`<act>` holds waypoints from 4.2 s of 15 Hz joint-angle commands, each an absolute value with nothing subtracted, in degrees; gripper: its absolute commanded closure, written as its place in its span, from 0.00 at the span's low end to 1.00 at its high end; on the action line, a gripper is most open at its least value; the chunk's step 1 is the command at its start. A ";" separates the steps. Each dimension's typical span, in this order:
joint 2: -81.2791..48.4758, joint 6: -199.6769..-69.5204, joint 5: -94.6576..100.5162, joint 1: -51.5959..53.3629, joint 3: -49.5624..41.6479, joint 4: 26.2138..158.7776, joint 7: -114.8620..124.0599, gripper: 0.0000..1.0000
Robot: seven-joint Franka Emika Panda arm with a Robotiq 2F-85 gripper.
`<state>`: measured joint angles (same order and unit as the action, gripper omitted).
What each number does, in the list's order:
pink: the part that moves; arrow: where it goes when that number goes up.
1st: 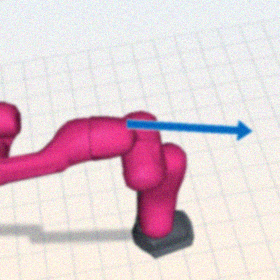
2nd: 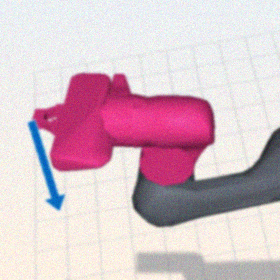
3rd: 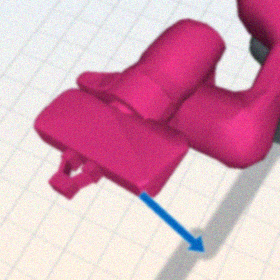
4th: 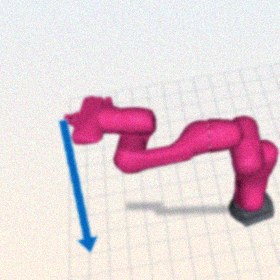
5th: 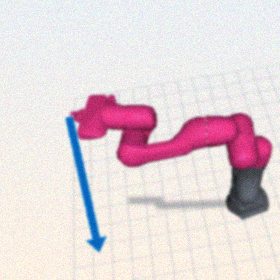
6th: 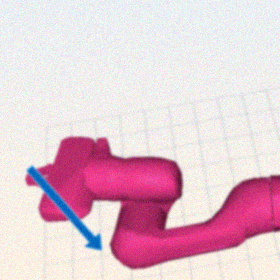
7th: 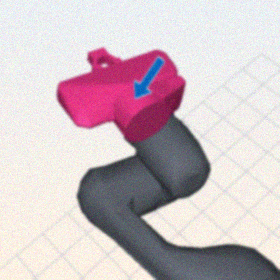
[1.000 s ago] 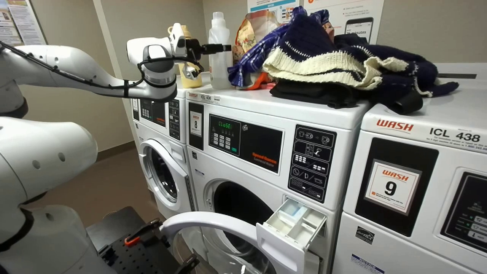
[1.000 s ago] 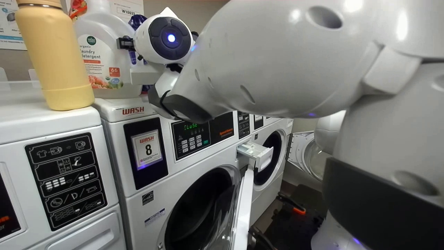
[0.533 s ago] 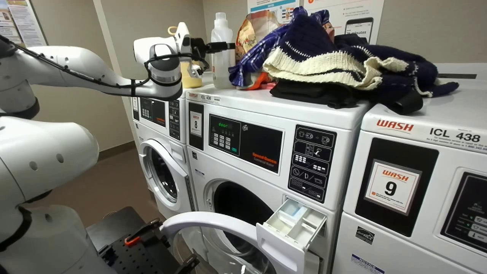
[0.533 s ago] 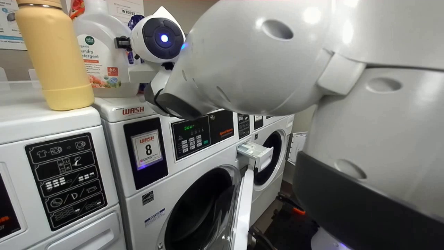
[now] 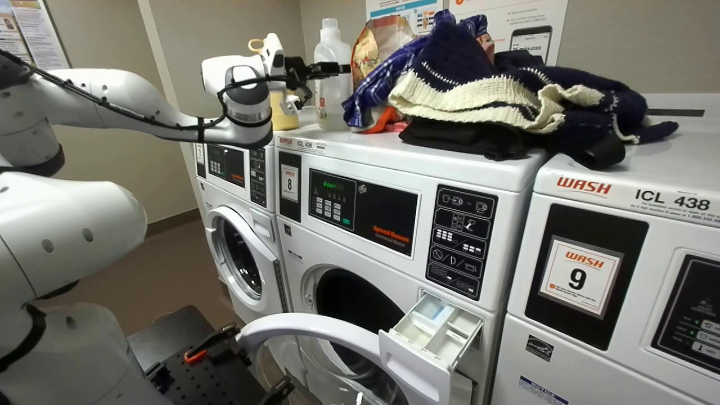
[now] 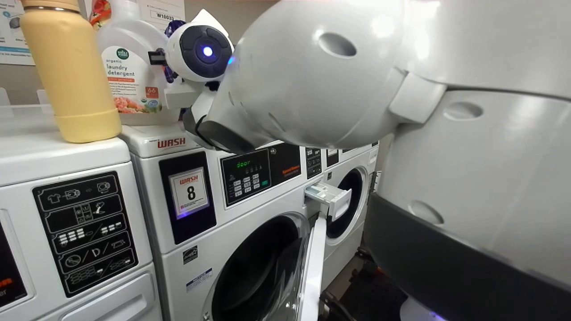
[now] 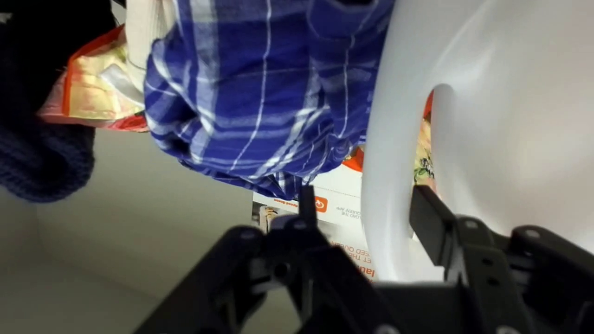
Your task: Pour the liquid soap in the washing machine dispenser
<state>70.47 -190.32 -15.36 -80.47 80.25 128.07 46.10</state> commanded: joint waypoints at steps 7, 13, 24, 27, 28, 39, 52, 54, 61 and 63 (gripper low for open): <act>69.29 -191.05 -16.83 -80.56 80.60 128.32 41.89 0.93; 66.92 -193.50 -19.60 -78.27 78.97 131.96 42.79 0.94; 64.84 -195.39 -22.10 -67.49 67.12 144.24 41.73 0.94; 64.29 -193.58 -20.82 -65.20 62.56 146.45 38.37 0.94; 64.27 -192.84 -20.63 -65.00 61.49 146.97 37.03 0.94; 55.31 -193.96 -17.94 -63.74 47.17 154.12 20.46 0.94; 56.81 -186.60 -10.51 -61.60 33.64 159.81 11.85 0.94; 56.88 -184.38 -8.46 -61.45 31.96 160.28 11.60 0.94; 56.50 -176.17 0.05 -60.77 25.77 160.47 9.43 0.94; 55.82 -173.74 2.89 -60.60 24.55 160.46 8.67 0.94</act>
<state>55.29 -175.40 -0.28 -61.49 27.34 160.51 10.16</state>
